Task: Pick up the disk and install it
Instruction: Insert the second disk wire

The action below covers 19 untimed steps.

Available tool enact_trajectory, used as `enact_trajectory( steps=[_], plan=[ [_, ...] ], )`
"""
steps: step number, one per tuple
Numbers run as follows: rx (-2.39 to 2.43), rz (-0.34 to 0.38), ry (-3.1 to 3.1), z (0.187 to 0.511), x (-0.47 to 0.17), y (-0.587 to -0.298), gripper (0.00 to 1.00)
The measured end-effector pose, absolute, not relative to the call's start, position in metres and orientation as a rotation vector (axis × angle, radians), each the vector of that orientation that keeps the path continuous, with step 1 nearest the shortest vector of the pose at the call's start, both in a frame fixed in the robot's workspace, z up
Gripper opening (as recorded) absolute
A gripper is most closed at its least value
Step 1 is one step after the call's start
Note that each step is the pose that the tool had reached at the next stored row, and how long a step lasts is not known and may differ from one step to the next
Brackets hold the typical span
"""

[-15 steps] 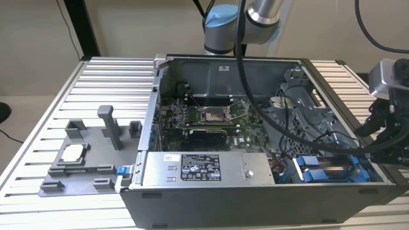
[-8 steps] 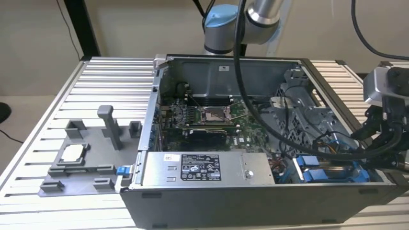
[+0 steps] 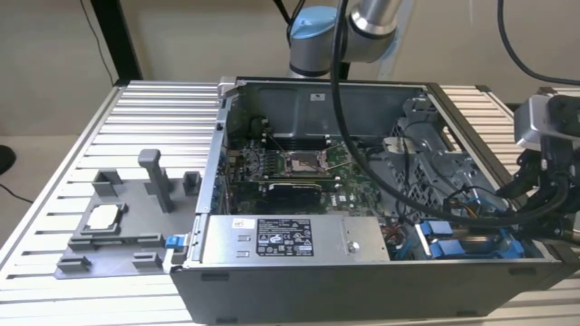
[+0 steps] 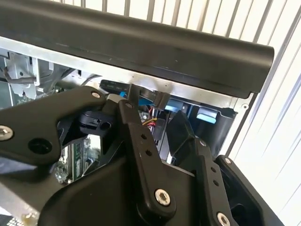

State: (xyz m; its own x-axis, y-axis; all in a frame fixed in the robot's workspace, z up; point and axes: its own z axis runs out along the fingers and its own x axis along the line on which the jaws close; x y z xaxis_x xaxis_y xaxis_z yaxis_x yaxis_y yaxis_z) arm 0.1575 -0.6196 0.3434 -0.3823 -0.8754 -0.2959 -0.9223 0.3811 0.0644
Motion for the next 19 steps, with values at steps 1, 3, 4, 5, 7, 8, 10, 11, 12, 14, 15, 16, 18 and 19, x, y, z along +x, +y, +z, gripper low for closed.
enact_trajectory(
  steps=[1, 3, 4, 5, 7, 8, 10, 11, 12, 14, 15, 16, 18, 19],
  plan=[
    [-1.606, 0.324, 2.426, 0.3435, 0.1575, -0.6194, 1.00],
    [-1.605, 0.326, 2.425, 0.3437, 0.1575, -0.6192, 1.00],
    [-1.604, 0.329, 2.424, 0.3438, 0.1574, -0.6191, 1.00],
    [-1.603, 0.331, 2.423, 0.3440, 0.1575, -0.6190, 1.00],
    [-1.601, 0.336, 2.420, 0.3441, 0.1575, -0.6189, 1.00],
    [-1.600, 0.339, 2.419, 0.3443, 0.1575, -0.6187, 1.00],
    [-1.595, 0.353, 2.412, 0.3446, 0.1574, -0.6185, 1.00],
    [-1.590, 0.365, 2.407, 0.3447, 0.1574, -0.6184, 1.00],
    [-1.584, 0.380, 2.399, 0.3448, 0.1575, -0.6184, 1.00],
    [-1.573, 0.411, 2.384, 0.3449, 0.1574, -0.6184, 1.00],
    [-1.568, 0.424, 2.377, 0.3451, 0.1574, -0.6185, 1.00],
    [-1.564, 0.435, 2.373, 0.3457, 0.1574, -0.6192, 1.00],
    [-1.560, 0.449, 2.369, 0.3461, 0.1574, -0.6221, 1.00],
    [-1.558, 0.456, 2.367, 0.3462, 0.1575, -0.6238, 1.00]
  ],
)
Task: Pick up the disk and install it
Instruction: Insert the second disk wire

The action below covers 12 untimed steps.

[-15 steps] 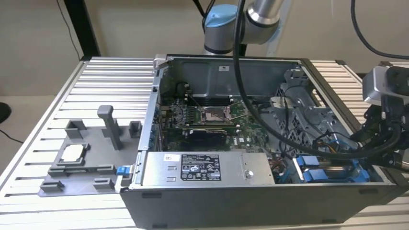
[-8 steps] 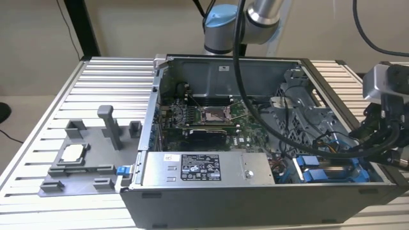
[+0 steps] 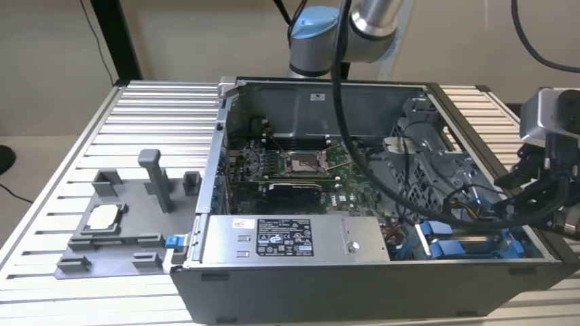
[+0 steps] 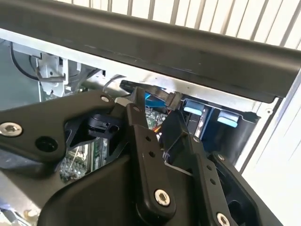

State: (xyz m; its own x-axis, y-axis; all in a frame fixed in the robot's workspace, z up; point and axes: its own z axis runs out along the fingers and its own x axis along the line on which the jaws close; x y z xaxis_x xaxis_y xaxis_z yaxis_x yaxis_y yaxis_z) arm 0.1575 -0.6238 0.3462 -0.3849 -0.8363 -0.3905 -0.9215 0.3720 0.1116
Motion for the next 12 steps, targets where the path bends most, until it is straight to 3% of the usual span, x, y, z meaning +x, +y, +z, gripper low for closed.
enact_trajectory(
  steps=[12],
  plan=[
    [-1.550, 0.484, 2.360, 0.343, 0.158, -0.646, 1.00]
  ],
)
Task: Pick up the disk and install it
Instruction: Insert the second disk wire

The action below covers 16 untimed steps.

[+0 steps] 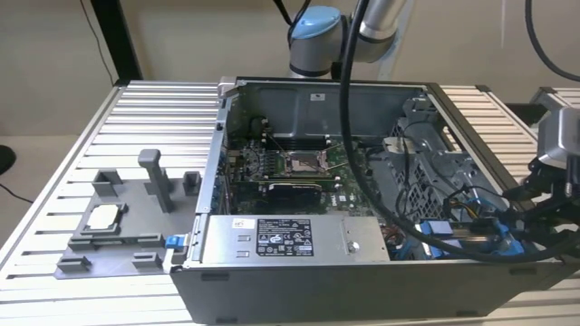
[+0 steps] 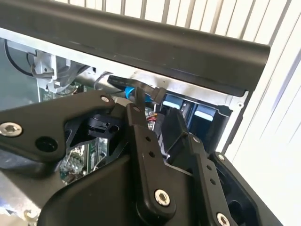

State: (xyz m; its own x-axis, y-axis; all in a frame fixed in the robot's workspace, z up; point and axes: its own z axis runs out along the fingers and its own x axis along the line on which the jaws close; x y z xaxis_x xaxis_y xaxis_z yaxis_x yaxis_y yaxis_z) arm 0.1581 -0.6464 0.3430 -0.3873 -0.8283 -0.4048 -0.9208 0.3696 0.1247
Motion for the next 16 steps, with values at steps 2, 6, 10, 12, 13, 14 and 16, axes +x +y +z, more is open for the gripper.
enact_trajectory(
  steps=[2, 6, 10, 12, 13, 14, 16],
  plan=[
    [-1.550, 0.484, 2.359, 0.3417, 0.1564, -0.6460, 1.00],
    [-1.549, 0.486, 2.358, 0.3418, 0.1562, -0.6460, 1.00],
    [-1.549, 0.486, 2.358, 0.3418, 0.1562, -0.6460, 1.00],
    [-1.548, 0.487, 2.357, 0.3418, 0.1562, -0.6464, 1.00],
    [-1.548, 0.489, 2.357, 0.3418, 0.1562, -0.6464, 1.00],
    [-1.547, 0.490, 2.356, 0.3418, 0.1562, -0.6464, 1.00],
    [-1.547, 0.492, 2.355, 0.3417, 0.1562, -0.6464, 1.00]
  ],
)
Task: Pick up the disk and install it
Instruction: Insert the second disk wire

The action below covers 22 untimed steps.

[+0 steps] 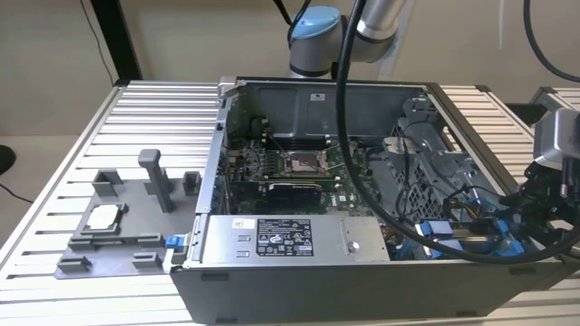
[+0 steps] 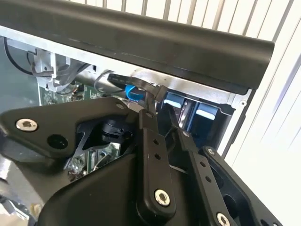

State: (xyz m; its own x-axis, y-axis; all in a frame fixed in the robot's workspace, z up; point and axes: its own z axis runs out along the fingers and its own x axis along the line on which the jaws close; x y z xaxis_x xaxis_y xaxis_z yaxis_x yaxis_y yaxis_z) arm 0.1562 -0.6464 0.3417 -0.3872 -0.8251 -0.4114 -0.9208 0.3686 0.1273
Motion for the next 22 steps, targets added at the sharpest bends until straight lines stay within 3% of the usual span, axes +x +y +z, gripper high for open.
enact_trajectory(
  steps=[6, 7, 22],
  plan=[
    [-1.544, 0.498, 2.352, 0.3415, 0.1562, -0.6464, 1.00],
    [-1.544, 0.498, 2.351, 0.3415, 0.1562, -0.6464, 0.00],
    [-1.544, 0.499, 2.351, 0.3441, 0.1491, -0.6464, 0.00]
  ],
)
